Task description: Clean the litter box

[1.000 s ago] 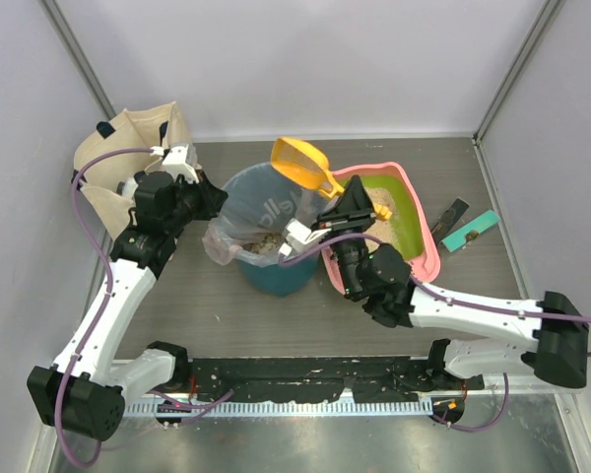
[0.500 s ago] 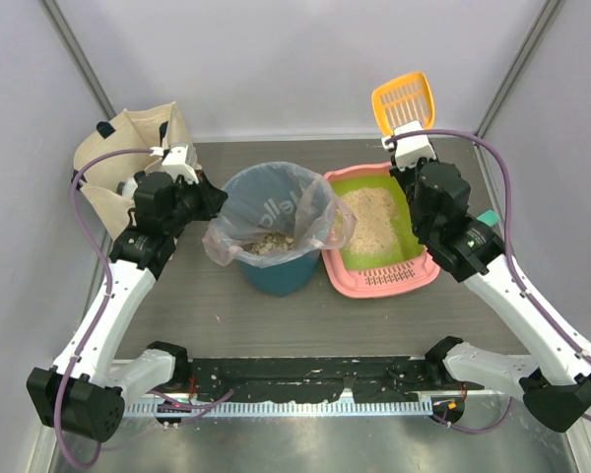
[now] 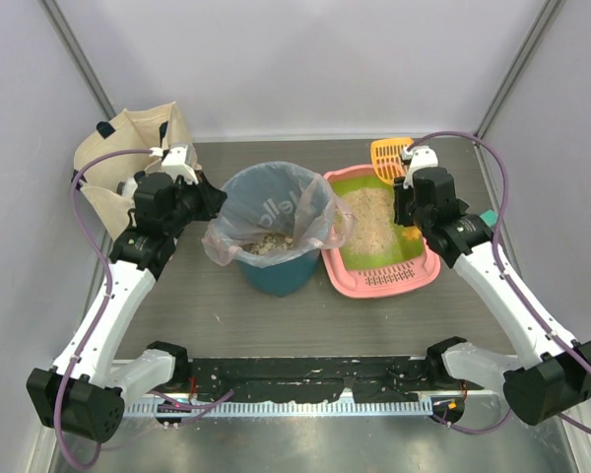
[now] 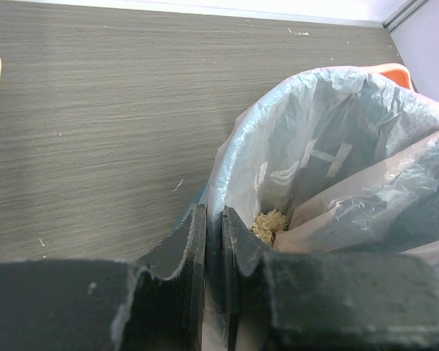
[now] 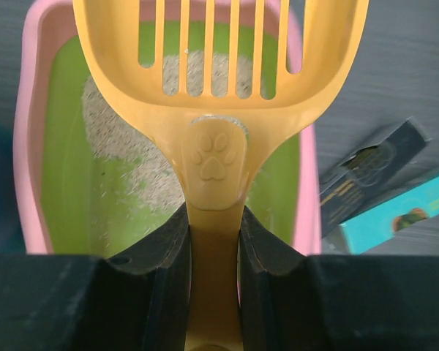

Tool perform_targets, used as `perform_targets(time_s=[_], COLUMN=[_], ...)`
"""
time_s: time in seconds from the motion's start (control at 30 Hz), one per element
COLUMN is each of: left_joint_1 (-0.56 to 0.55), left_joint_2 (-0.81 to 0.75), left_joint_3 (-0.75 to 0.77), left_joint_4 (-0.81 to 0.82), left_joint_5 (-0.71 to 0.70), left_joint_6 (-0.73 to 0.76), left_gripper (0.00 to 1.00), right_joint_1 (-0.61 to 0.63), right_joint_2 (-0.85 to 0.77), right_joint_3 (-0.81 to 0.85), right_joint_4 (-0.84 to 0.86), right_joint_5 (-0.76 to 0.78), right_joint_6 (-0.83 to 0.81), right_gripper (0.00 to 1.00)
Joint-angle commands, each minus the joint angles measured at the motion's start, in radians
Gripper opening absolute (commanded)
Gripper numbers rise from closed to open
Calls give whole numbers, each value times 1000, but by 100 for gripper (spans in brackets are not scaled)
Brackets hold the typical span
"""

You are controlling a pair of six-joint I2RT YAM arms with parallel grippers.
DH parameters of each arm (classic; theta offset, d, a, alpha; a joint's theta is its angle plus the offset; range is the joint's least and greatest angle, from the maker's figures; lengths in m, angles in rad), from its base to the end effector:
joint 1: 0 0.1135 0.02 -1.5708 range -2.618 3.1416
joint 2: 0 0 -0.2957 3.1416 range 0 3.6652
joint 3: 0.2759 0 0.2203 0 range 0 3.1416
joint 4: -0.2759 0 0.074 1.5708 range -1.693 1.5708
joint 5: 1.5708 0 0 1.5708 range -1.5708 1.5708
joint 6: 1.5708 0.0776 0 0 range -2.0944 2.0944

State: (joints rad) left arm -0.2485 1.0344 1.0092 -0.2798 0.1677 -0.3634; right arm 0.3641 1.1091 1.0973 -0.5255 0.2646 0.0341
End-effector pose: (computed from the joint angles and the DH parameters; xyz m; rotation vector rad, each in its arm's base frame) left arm 0.2157 -0.0681 0.3771 0.0079 1.9122 -0.5747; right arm 0.2211 0.0625 0.3595 -0.1866 2.0793 -0.0376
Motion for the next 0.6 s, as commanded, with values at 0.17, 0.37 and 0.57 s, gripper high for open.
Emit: perform_targets(time_s=[0.17,0.37,0.57], left_joint_1=[-9,-9,-9], left_joint_2=[-37,-33,-30], left_joint_3=[0,2,-3], left_joint_4=[54,53,54], left_joint_5=[29,35,29], left_joint_6=[4,0,0], left_gripper=[0,0,0], right_joint_1=[-53,-53,-53], right_joint_2=[90,185,238], right_joint_3=[-138,-155,-168], right_joint_4=[48,27,131], right_joint_5=[-317,-301,-269], right_joint_6=[177,214,227], right_gripper=[1,1,1])
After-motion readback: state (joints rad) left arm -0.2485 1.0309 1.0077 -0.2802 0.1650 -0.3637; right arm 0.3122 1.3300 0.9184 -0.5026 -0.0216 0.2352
